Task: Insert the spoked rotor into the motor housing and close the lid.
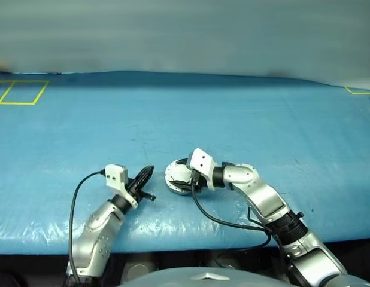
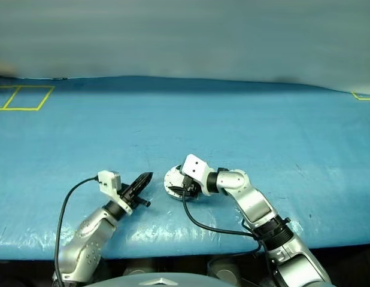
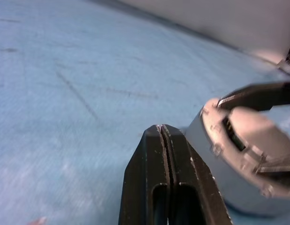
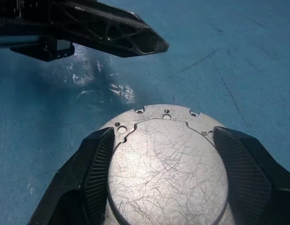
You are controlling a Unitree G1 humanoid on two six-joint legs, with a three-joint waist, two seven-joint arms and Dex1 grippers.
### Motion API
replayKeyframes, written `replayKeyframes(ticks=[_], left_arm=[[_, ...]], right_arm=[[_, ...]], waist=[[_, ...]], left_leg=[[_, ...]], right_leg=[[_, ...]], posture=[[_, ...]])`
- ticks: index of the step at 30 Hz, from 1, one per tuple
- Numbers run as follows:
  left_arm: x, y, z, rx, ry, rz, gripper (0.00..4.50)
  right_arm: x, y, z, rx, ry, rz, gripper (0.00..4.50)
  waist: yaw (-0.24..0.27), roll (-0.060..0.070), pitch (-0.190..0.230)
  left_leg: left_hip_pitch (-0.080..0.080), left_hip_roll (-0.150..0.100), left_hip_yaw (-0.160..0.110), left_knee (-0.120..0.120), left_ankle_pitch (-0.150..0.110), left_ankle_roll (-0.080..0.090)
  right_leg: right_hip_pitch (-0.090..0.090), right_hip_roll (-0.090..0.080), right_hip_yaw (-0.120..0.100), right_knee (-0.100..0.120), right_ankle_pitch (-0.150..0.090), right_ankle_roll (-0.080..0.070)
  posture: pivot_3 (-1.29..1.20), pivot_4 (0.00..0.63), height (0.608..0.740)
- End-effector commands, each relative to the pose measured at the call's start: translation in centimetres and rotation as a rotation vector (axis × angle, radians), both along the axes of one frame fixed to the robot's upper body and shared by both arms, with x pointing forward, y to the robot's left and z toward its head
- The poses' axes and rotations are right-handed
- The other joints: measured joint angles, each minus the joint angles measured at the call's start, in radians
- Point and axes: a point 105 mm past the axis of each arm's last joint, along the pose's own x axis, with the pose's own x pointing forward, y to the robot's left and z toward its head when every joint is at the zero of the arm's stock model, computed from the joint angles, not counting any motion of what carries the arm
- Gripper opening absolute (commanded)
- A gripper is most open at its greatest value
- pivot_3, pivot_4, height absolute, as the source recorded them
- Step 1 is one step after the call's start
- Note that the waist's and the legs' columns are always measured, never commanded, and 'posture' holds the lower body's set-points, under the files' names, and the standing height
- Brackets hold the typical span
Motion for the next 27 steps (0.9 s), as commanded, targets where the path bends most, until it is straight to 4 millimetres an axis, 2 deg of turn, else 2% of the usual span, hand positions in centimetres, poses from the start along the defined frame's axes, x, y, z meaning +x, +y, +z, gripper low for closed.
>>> replayKeyframes(ticks=[1,4,9,19,27], left_arm=[[-0.4,-1.4,1.8,-0.066,0.058,-0.099,0.0],[-0.8,-2.5,2.3,-0.06,0.087,-0.175,0.0],[-1.8,-3.7,1.1,0.011,0.166,-0.249,0.0],[-2.0,-3.5,-0.9,0.128,0.242,-0.199,0.0],[-2.4,-2.5,-0.8,0.109,0.24,-0.159,0.0]], right_arm=[[-0.1,-1.5,-2.8,-0.091,0.086,-0.061,3.06],[-0.1,-1.5,-2.8,-0.09,0.087,-0.063,3.06],[-0.1,-1.5,-2.8,-0.089,0.088,-0.066,3.06],[-0.2,-1.5,-2.8,-0.09,0.089,-0.072,3.06],[-0.3,-1.5,-2.9,-0.089,0.094,-0.074,3.06]], waist=[[0.0,0.0,0.0],[0.0,0.0,0.0],[0.001,0.0,0.0],[0.002,0.0,0.0],[0.003,0.0,0.0]], left_leg=[[0.0,0.0,0.0,0.0,0.0,0.0],[0.0,0.0,0.0,0.0,0.0,0.0],[0.003,0.0,0.0,0.0,0.001,-0.001],[0.003,-0.001,-0.001,0.0,0.001,-0.001],[0.002,0.0,-0.001,-0.001,0.0,-0.002]], right_leg=[[0.001,0.0,0.0,0.0,0.0,0.0],[0.002,0.001,0.001,0.0,0.0,0.0],[0.0,0.001,0.001,0.0,0.0,0.0],[-0.001,-0.001,0.001,0.0,0.0,-0.001],[-0.001,-0.004,0.002,-0.002,0.0,-0.002]], posture=[[0.0,0.15,0.74],[0.0,0.15,0.74],[0.0,0.15,0.74],[0.0,0.15,0.74],[0.0,0.15,0.74]])
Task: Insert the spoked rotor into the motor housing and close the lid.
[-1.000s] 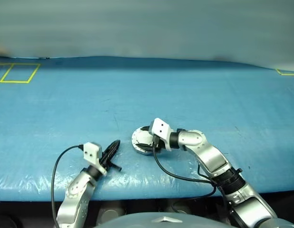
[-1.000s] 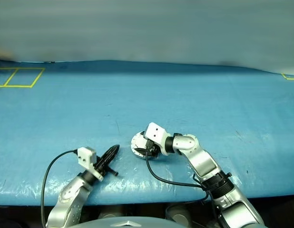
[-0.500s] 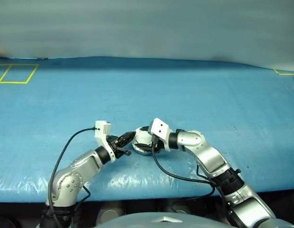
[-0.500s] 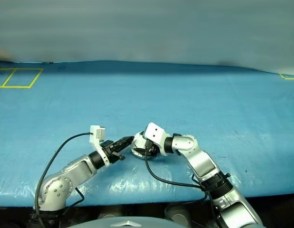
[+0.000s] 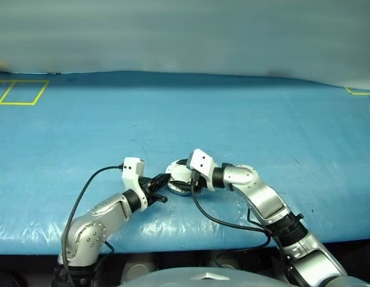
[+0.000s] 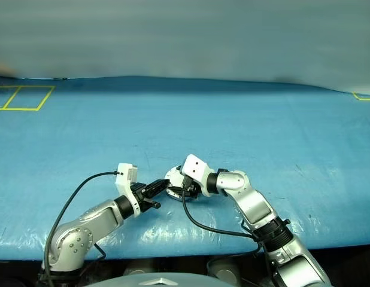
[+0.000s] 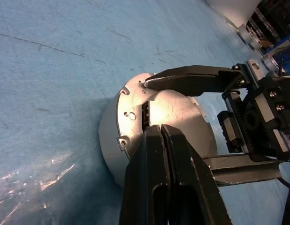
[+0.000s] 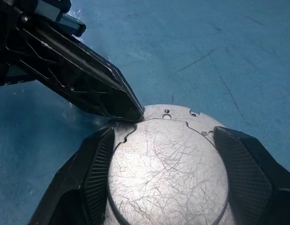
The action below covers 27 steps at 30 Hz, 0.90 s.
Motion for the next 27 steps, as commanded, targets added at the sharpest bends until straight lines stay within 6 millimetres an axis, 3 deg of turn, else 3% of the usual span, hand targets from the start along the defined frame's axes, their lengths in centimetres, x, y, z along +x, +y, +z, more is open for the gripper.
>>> replayKeyframes(ticks=[1,21,25,27], left_arm=[[-0.2,0.1,0.3,0.008,-0.012,-0.006,0.0],[0.4,-1.2,-0.4,0.004,0.013,-0.094,0.0],[0.3,-1.0,-0.5,0.013,0.009,-0.097,0.0],[0.3,-0.9,-0.5,0.023,0.002,-0.101,0.0]], right_arm=[[-0.3,-1.4,-2.8,-0.09,0.085,-0.052,3.06],[-0.8,-1.1,-2.8,-0.08,0.111,-0.044,3.06],[-0.9,-1.2,-2.3,-0.063,0.102,-0.056,4.3],[-0.6,-1.6,-1.7,-0.055,0.068,-0.094,4.48]], waist=[[0.0,0.0,0.0],[0.001,0.0,0.0],[0.002,0.001,0.0],[0.004,0.001,0.0]], left_leg=[[0.0,0.0,0.0,0.0,0.0,0.0],[-0.001,0.0,-0.001,-0.001,0.0,0.0],[-0.002,0.0,-0.002,-0.003,0.0,0.0],[-0.003,0.0,-0.003,-0.005,0.0,0.0]], right_leg=[[0.0,0.0,0.0,0.0,0.0,0.0],[0.0,-0.002,-0.001,-0.002,0.0,0.0],[0.0,-0.002,-0.001,-0.006,0.0,0.0],[0.0,-0.002,-0.001,-0.009,0.0,0.0]], posture=[[0.0,0.15,0.74],[0.0,0.15,0.74],[0.0,0.15,0.74],[0.0,0.15,0.74]])
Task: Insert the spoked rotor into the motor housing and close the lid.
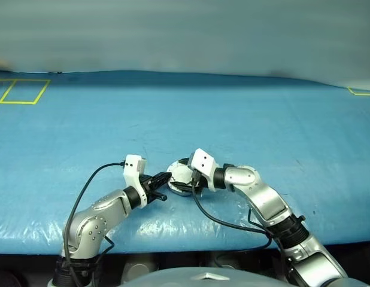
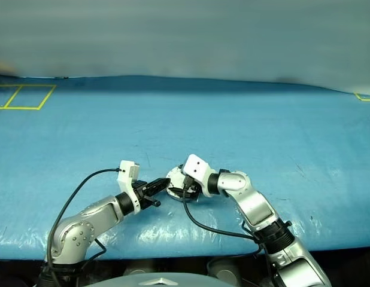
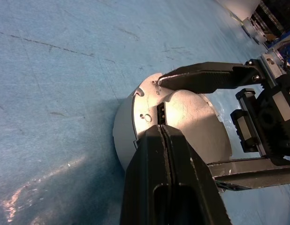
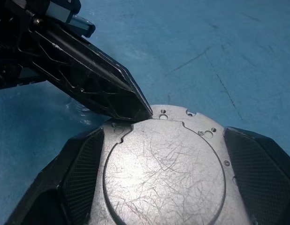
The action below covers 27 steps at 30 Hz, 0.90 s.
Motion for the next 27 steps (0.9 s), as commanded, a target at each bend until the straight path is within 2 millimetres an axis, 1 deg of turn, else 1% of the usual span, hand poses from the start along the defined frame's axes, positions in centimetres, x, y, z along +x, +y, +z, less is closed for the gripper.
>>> replayKeyframes(ticks=[1,4,11,13,16,20,22,27], left_arm=[[-0.3,-0.2,-0.6,0.023,0.016,-0.027,0.0],[-0.3,-0.1,-0.6,0.028,0.011,-0.029,0.0],[-0.2,-0.1,-0.7,0.042,-0.003,-0.045,0.0],[-0.2,-0.2,-0.6,0.044,-0.01,-0.054,0.0],[-0.1,-0.3,-0.5,0.047,-0.022,-0.062,0.0],[-0.1,-0.5,-0.4,0.046,-0.033,-0.076,0.0],[0.0,-0.5,-0.3,0.046,-0.037,-0.08,0.0],[0.0,-0.6,-0.3,0.046,-0.043,-0.086,0.0]], right_arm=[[-0.1,-1.6,-1.5,-0.053,0.044,-0.089,4.48],[-0.1,-2.1,-0.7,-0.03,0.022,-0.13,4.48],[-1.8,-3.1,1.8,0.078,0.021,-0.166,4.48],[-2.1,-3.6,2.6,0.131,0.03,-0.2,4.48],[-2.4,-4.3,3.5,0.26,0.106,-0.288,4.48],[-2.4,-5.0,3.4,0.386,0.216,-0.409,4.48],[-2.5,-5.1,2.9,0.438,0.284,-0.456,4.48],[-2.9,-4.6,1.9,0.543,0.427,-0.517,4.48]], waist=[[0.002,0.0,0.0],[0.007,0.0,0.0],[0.019,0.0,0.0],[0.021,0.0,0.0],[0.021,-0.001,0.001],[0.021,-0.001,0.001],[0.021,-0.001,0.001],[0.021,0.0,0.002]], left_leg=[[-0.001,0.0,0.0,-0.001,0.0,0.0],[-0.001,-0.001,0.0,-0.004,0.0,0.0],[-0.002,-0.005,0.0,-0.011,0.0,0.0],[-0.003,-0.005,0.0,-0.012,0.0,0.0],[-0.006,-0.006,0.0,-0.012,0.0,0.0],[-0.006,-0.006,0.0,-0.012,0.0,0.0],[-0.006,-0.006,-0.001,-0.012,0.0,0.0],[-0.006,-0.006,0.0,-0.012,0.0,0.0]], right_leg=[[0.0,0.0,0.0,-0.001,0.0,0.0],[0.0,0.0,0.0,-0.005,0.0,0.0],[0.0,-0.003,0.0,-0.008,0.0,0.001],[0.0,-0.001,0.0,-0.008,0.0,0.001],[-0.001,0.002,0.0,-0.008,0.0,0.002],[-0.002,0.003,0.0,-0.008,0.0,0.002],[-0.001,0.003,0.0,-0.008,-0.001,0.002],[-0.002,0.003,0.0,-0.007,-0.001,0.003]], posture=[[0.0,0.15,0.74],[0.0,0.15,0.74],[0.0,0.15,0.74],[0.0,0.15,0.74],[0.0,0.15,0.74],[0.0,0.15,0.74],[0.0,0.15,0.74],[0.0,0.15,0.74]])
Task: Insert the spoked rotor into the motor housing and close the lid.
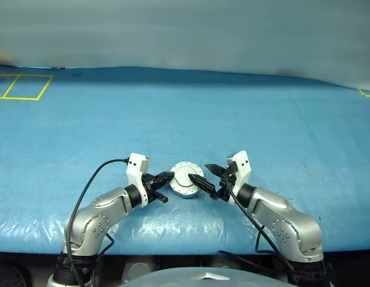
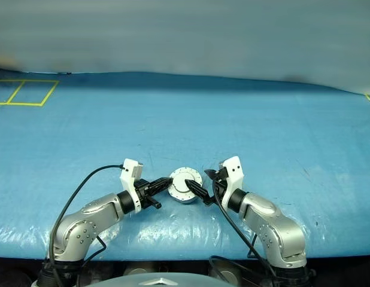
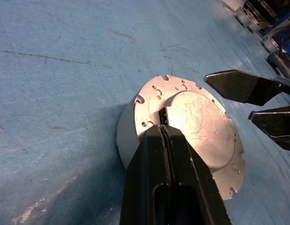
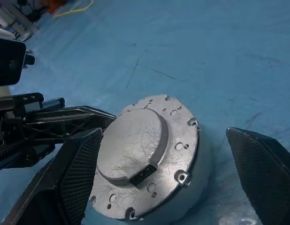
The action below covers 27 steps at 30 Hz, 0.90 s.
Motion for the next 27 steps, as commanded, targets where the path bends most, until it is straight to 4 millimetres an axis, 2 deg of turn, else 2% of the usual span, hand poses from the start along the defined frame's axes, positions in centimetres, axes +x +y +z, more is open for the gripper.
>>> replayKeyframes(ticks=[1,8,15,21,24,27], left_arm=[[-0.2,-0.2,-0.6,0.014,0.019,-0.011,0.0],[-0.1,-0.2,-0.6,0.013,0.013,-0.008,0.0],[-0.2,-0.2,-0.6,0.014,0.01,-0.009,0.0],[-0.2,-0.2,-0.6,0.015,0.007,-0.011,0.0],[-0.2,-0.1,-0.7,0.016,0.006,-0.011,0.0],[-0.2,-0.1,-0.7,0.017,0.005,-0.011,0.0]], right_arm=[[-0.1,0.4,0.5,0.104,0.04,-0.027,4.48],[-0.8,0.7,-0.6,0.286,0.208,-0.075,4.48],[-1.2,0.2,-1.8,0.396,0.343,-0.125,4.48],[-1.9,0.8,-1.8,0.558,0.441,-0.097,4.48],[-2.0,1.2,-1.7,0.637,0.49,-0.085,3.89],[-2.0,1.4,-1.7,0.671,0.517,-0.077,2.85]], waist=[[-0.001,0.0,0.0],[-0.001,0.0,0.0],[-0.002,0.0,0.0],[-0.002,0.0,0.0],[-0.003,0.0,0.0],[-0.006,0.0,0.0]], left_leg=[[0.0,0.0,0.0,0.0,0.0,0.0],[0.0,0.0,0.0,0.0,0.0,0.0],[0.0,0.0,0.0,0.0,0.0,0.0],[0.0,0.0,0.0,0.0,0.0,0.0],[0.0,0.0,-0.001,0.0,0.0,0.0],[0.0,0.0,0.0,0.0,0.0,0.001]], right_leg=[[0.0,0.0,0.0,0.0,0.0,0.0],[0.0,0.0,0.0,0.0,0.0,0.001],[0.0,0.001,0.001,0.001,0.0,0.001],[0.0,0.001,0.001,0.001,0.0,0.001],[0.0,0.001,0.002,0.002,0.0,0.001],[0.0,0.001,0.002,0.002,0.0,0.001]], posture=[[0.0,0.15,0.74],[0.0,0.15,0.74],[0.0,0.15,0.74],[0.0,0.15,0.74],[0.0,0.15,0.74],[0.0,0.15,0.74]])
